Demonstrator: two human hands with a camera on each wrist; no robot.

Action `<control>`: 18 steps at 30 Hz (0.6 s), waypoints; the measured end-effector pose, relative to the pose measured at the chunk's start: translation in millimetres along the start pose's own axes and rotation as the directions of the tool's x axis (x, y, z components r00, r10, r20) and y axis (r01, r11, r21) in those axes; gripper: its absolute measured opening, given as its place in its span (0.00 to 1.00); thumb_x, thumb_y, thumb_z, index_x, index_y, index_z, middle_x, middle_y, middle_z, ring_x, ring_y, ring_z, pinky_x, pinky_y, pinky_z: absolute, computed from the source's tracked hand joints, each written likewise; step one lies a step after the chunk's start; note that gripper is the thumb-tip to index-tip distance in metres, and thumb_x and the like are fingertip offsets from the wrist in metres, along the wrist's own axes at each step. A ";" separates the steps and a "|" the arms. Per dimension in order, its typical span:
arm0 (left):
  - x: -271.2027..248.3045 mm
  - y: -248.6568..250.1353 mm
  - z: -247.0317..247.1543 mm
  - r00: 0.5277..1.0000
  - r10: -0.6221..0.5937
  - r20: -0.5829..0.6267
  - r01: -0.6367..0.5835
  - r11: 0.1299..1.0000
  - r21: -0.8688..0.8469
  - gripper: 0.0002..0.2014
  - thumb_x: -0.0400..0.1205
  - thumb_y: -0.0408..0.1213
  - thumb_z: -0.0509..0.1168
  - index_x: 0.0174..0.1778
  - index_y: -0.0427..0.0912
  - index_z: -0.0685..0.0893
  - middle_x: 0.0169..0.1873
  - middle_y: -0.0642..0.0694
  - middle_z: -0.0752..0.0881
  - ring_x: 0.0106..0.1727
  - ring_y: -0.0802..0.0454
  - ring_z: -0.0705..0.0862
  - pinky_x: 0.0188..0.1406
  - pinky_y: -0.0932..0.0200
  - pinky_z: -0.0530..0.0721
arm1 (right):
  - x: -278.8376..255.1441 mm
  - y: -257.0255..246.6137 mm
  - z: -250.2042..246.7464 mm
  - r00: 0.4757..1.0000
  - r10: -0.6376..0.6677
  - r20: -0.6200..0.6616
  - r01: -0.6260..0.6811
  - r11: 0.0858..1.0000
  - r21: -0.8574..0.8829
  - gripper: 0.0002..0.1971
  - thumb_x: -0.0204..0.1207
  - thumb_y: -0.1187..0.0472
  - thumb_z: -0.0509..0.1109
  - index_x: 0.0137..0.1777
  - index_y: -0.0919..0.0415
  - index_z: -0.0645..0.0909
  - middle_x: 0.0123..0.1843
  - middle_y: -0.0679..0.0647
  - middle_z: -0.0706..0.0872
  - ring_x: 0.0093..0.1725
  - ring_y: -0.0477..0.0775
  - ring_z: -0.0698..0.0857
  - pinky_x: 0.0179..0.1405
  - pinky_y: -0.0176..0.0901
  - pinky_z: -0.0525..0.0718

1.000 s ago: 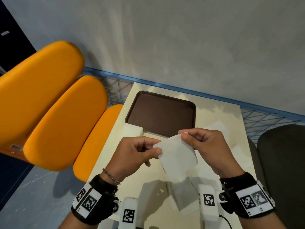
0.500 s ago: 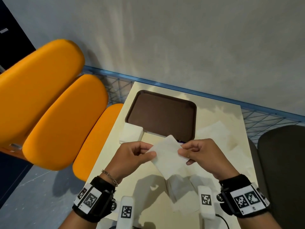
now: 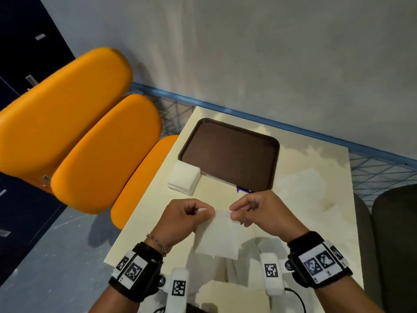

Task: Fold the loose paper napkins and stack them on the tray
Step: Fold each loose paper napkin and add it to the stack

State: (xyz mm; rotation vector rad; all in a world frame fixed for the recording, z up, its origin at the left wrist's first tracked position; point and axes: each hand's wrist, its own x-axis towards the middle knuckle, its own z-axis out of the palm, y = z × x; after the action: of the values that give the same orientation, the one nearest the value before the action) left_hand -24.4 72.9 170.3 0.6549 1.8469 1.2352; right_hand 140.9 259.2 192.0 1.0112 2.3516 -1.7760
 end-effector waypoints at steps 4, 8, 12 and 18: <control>0.5 -15.9 1.5 0.995 -0.041 0.086 0.029 0.990 0.139 0.05 0.79 0.46 0.80 0.49 0.53 0.96 0.40 0.46 0.94 0.35 0.59 0.86 0.34 0.64 0.84 | 20.9 4.1 4.4 0.994 -0.035 0.099 0.042 0.996 -0.074 0.10 0.72 0.58 0.88 0.52 0.51 0.95 0.37 0.51 0.95 0.37 0.47 0.90 0.49 0.47 0.92; 9.6 -26.9 0.4 0.997 -0.024 0.078 0.006 0.974 0.226 0.03 0.82 0.45 0.78 0.48 0.52 0.96 0.37 0.49 0.94 0.32 0.60 0.85 0.32 0.64 0.83 | 47.0 1.0 13.9 0.976 -0.057 0.208 0.080 0.992 -0.102 0.17 0.72 0.52 0.88 0.60 0.46 0.92 0.47 0.46 0.96 0.49 0.46 0.94 0.56 0.48 0.93; 35.6 -34.8 -21.8 0.995 -0.089 -0.041 0.086 0.994 -0.069 0.04 0.84 0.39 0.77 0.47 0.44 0.96 0.40 0.40 0.93 0.34 0.57 0.86 0.32 0.60 0.85 | 84.3 7.3 29.4 0.961 0.086 0.263 -0.124 0.983 0.132 0.26 0.70 0.46 0.89 0.68 0.41 0.87 0.63 0.47 0.93 0.64 0.48 0.91 0.64 0.48 0.89; 98.7 -68.4 -66.4 0.952 -0.240 -0.189 0.184 0.945 -0.269 0.04 0.83 0.38 0.78 0.42 0.45 0.94 0.36 0.52 0.88 0.39 0.52 0.83 0.37 0.54 0.90 | 148.5 27.8 64.3 0.958 0.248 0.142 -0.284 0.878 0.386 0.06 0.80 0.64 0.82 0.51 0.66 0.90 0.49 0.65 0.94 0.47 0.56 0.92 0.48 0.43 0.92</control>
State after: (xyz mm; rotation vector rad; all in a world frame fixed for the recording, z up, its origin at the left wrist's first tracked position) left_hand -132.9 88.7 87.8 0.1790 1.8414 1.4063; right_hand 15.3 277.8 88.0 1.1983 1.7224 -2.1812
